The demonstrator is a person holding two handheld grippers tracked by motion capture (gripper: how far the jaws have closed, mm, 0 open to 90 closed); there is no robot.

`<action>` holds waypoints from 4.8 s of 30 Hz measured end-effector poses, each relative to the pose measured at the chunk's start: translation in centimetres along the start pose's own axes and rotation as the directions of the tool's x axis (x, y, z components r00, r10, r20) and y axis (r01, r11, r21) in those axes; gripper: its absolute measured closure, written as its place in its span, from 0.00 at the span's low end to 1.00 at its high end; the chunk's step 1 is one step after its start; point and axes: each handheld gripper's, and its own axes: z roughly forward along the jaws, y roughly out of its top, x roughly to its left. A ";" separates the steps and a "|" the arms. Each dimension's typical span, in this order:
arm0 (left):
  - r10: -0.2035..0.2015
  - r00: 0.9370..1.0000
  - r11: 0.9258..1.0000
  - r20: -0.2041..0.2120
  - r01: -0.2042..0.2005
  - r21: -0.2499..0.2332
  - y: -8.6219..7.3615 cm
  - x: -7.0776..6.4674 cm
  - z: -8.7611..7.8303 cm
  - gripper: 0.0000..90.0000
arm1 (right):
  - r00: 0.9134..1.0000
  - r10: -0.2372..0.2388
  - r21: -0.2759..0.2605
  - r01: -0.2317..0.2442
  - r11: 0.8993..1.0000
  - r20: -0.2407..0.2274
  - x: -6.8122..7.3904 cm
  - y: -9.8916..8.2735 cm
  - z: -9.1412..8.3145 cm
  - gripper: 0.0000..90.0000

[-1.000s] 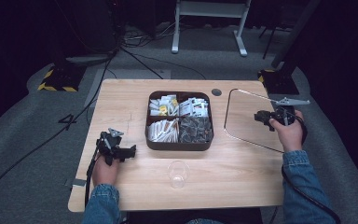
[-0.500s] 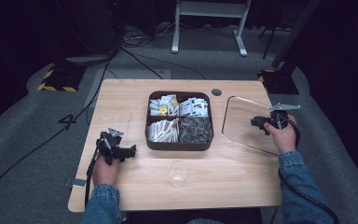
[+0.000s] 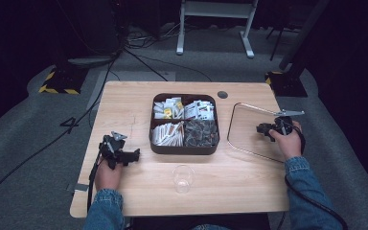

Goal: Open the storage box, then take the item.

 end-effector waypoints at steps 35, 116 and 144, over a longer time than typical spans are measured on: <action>0.002 1.000 1.000 -0.002 -0.002 0.001 0.0 0.0 0.0 0.00 | 0.997 0.072 -0.086 -0.074 0.994 -0.029 0.2 0.6 -1.2 0.43; -0.007 1.000 1.000 -0.010 0.007 0.001 0.1 -0.1 0.1 0.00 | 0.916 -0.267 0.093 0.307 0.947 -0.299 20.9 7.6 7.9 0.70; -0.008 1.000 1.000 -0.010 0.008 0.001 0.1 -0.1 0.1 0.00 | 0.903 -0.235 -0.123 0.204 0.971 -0.359 20.1 8.2 3.3 0.86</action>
